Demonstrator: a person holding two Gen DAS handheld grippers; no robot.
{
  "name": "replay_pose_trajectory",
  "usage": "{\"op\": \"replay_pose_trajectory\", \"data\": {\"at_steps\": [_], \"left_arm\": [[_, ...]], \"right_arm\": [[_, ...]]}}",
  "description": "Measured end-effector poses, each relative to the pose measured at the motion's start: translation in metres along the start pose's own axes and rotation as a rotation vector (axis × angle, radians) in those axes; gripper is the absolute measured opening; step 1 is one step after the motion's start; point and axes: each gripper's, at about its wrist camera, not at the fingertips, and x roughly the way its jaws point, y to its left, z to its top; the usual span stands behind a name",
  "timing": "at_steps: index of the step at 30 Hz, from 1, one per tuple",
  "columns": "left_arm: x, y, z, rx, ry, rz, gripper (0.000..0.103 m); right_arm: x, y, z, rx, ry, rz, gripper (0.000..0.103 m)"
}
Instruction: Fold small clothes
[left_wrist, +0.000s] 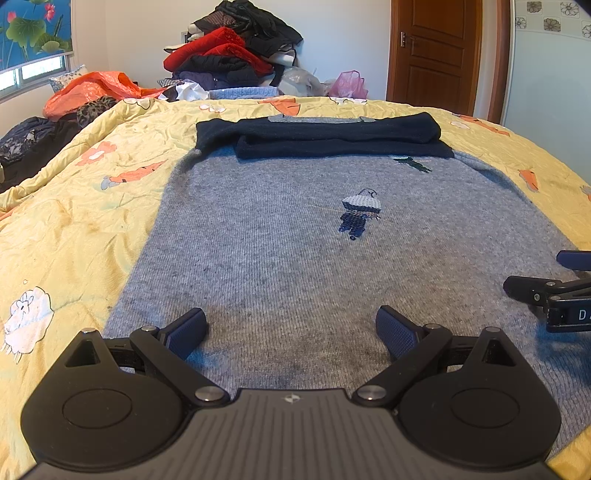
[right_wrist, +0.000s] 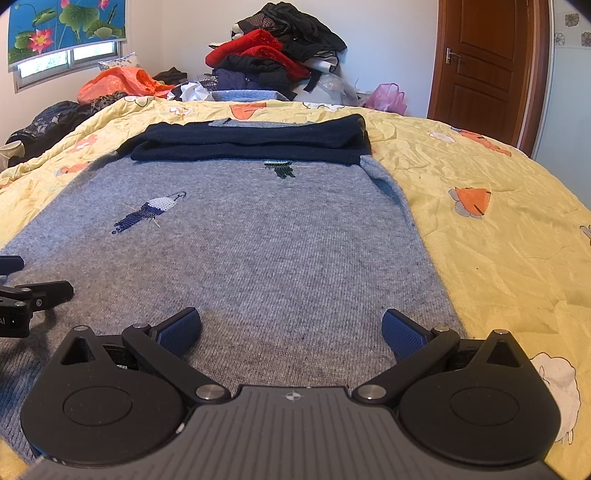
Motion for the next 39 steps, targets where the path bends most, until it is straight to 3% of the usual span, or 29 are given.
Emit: {"op": "replay_pose_trajectory", "data": {"at_steps": [13, 18, 20, 23, 27, 30, 34, 39], "left_arm": [[-0.019, 0.007, -0.008, 0.018, 0.028, 0.01, 0.099], [-0.055, 0.045, -0.028, -0.06, 0.051, -0.017, 0.099], [-0.067, 0.064, -0.034, -0.095, 0.061, 0.008, 0.099], [-0.075, 0.096, -0.035, -0.197, 0.105, -0.002, 0.099], [-0.071, 0.136, -0.032, -0.403, 0.168, -0.181, 0.099], [-0.064, 0.153, -0.03, -0.53, 0.202, -0.334, 0.099], [-0.048, 0.168, -0.035, -0.716, 0.262, -0.545, 0.099], [-0.04, 0.169, -0.041, -0.773, 0.312, -0.649, 0.098]], "right_arm": [[-0.014, 0.0, -0.01, 0.004, 0.007, -0.003, 0.103], [-0.061, -0.007, -0.037, -0.101, 0.062, 0.154, 0.103], [-0.08, -0.013, -0.044, -0.131, 0.091, 0.2, 0.103], [-0.101, -0.036, -0.041, -0.084, 0.103, 0.248, 0.103], [-0.103, -0.094, -0.023, 0.207, 0.123, 0.297, 0.103], [-0.086, -0.134, -0.017, 0.418, 0.204, 0.328, 0.101], [-0.067, -0.152, -0.023, 0.533, 0.272, 0.412, 0.102], [-0.053, -0.153, -0.029, 0.636, 0.376, 0.637, 0.102]]}}
